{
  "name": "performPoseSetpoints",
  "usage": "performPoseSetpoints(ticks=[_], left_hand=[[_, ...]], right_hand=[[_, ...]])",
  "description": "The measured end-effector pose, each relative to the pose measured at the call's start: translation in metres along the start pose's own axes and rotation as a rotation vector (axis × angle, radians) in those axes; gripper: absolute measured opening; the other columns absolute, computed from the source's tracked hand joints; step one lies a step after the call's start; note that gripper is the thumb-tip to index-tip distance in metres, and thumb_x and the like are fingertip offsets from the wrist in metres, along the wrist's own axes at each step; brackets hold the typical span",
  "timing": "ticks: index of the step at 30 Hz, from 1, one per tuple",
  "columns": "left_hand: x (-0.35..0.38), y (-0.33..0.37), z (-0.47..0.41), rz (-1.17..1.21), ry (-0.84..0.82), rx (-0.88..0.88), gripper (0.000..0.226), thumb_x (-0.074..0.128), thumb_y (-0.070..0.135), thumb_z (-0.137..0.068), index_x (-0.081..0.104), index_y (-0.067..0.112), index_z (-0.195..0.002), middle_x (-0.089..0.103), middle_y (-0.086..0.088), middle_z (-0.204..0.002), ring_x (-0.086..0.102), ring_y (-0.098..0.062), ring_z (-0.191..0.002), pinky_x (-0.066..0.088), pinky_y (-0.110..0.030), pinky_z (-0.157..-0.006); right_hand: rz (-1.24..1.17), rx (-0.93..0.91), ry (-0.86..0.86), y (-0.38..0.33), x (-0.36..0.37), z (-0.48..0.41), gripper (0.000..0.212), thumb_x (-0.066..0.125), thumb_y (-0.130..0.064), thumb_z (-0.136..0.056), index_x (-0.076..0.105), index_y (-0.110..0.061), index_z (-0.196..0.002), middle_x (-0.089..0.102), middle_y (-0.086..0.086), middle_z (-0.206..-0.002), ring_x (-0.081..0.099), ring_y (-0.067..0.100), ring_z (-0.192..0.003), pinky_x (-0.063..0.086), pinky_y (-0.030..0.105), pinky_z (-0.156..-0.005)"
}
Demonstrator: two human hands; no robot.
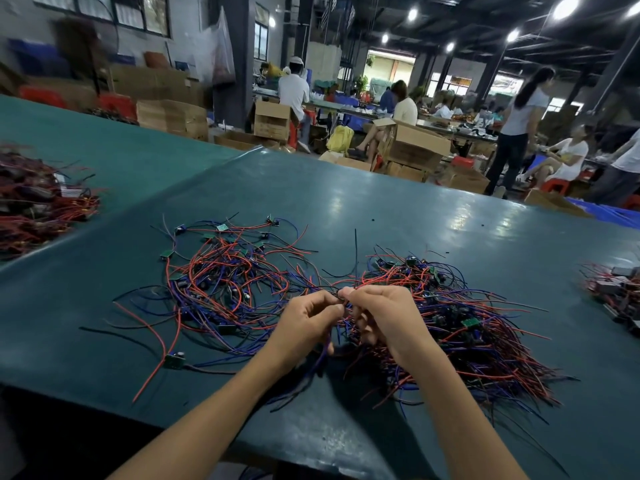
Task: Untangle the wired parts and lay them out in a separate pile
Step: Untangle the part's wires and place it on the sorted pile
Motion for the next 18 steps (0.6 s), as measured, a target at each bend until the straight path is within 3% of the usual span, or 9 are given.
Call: performPoseSetpoints(ticks=[4,7,10,13,18], left_hand=[[0.0,-0.003,-0.002,-0.031,-0.004,-0.02,0.01,0.061,0.022,-0.085,0.066,0.018,-0.078,0.054,-0.009,-0.067,0.055,-0.026,-0.056,0.056,-0.037,-0.051],[0.004,-0.007,-0.002,-0.107,-0.045,-0.046,0.015,0.053,0.022,-0.093,0.066,0.016,-0.089,0.057,-0.005,-0.067,0.055,-0.024,-0.06,0.051,-0.042,-0.058],[0.008,-0.009,0.0,-0.196,-0.077,-0.051,0.024,0.045,0.031,-0.099,0.062,0.015,-0.101,0.055,-0.004,-0.065,0.055,-0.021,-0.055,0.049,-0.039,-0.057],[0.008,-0.006,0.001,-0.23,-0.065,-0.031,0.023,0.043,0.028,-0.107,0.062,0.016,-0.109,0.054,-0.002,-0.061,0.054,-0.017,-0.051,0.049,-0.03,-0.054],[0.008,0.0,0.002,-0.224,-0.061,0.003,0.024,0.046,0.023,-0.108,0.061,0.007,-0.097,0.057,-0.008,-0.069,0.056,-0.014,-0.055,0.053,-0.029,-0.053]], right_hand=[[0.065,-0.007,-0.013,-0.003,0.0,-0.004,0.038,0.066,-0.018,-0.096,0.064,0.017,-0.082,0.05,0.015,-0.058,0.042,0.021,-0.044,0.031,0.022,-0.036],[0.116,-0.01,-0.027,-0.002,-0.002,-0.007,0.038,0.067,-0.018,-0.096,0.063,0.011,-0.072,0.051,0.014,-0.054,0.041,0.02,-0.042,0.033,0.022,-0.037],[0.134,-0.047,-0.028,-0.001,-0.003,-0.009,0.029,0.07,-0.015,-0.094,0.069,0.006,-0.074,0.056,0.008,-0.057,0.047,0.016,-0.044,0.035,0.021,-0.035],[0.143,-0.068,-0.016,0.001,-0.003,-0.013,0.024,0.073,-0.016,-0.092,0.073,-0.004,-0.07,0.063,0.008,-0.06,0.05,0.016,-0.048,0.036,0.021,-0.035],[0.155,-0.063,0.032,0.0,-0.007,-0.022,0.029,0.077,-0.017,-0.087,0.073,-0.008,-0.059,0.065,0.011,-0.058,0.051,0.018,-0.047,0.035,0.022,-0.036]])
Point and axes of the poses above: each hand's wrist, its own z-axis away from the middle knuckle, its own x-axis out of the palm, y = z × x, the point moved 3 cm from there along -z, towards the middle knuckle
